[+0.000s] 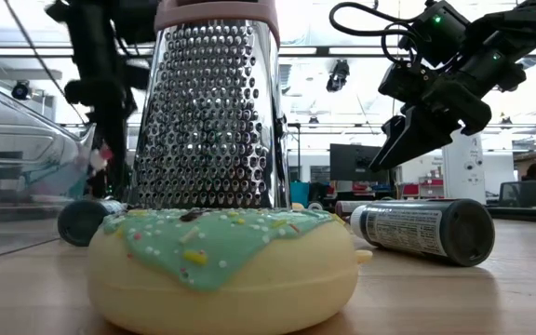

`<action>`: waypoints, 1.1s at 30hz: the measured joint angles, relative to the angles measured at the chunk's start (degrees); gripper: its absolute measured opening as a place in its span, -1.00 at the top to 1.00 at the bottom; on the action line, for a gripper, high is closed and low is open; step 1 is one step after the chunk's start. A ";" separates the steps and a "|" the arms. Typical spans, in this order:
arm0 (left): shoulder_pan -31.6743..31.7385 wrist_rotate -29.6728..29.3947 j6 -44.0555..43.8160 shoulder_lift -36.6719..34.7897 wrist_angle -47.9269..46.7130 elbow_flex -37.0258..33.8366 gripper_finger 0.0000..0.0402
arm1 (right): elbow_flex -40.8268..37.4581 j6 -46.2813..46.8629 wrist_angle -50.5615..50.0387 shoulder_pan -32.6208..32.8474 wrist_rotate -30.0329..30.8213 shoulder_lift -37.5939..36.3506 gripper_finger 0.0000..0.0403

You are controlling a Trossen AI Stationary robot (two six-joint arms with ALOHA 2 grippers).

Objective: Pick & Place Food Item
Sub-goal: Put the left pink food coloring bottle into the transparent bin

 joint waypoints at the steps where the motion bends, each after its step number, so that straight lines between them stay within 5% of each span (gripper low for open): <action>1: -0.21 -0.56 -0.49 -1.65 -0.01 0.00 0.96 | 0.00 0.00 0.04 0.00 0.00 0.00 -0.09; 15: -12.56 -11.92 -5.55 -17.00 2.47 -0.07 0.96 | 0.00 0.00 1.96 0.00 0.01 0.00 -0.09; 33: -37.97 -28.98 -14.66 -20.46 3.70 -0.22 0.97 | 0.00 0.86 4.02 0.00 0.02 0.00 -0.09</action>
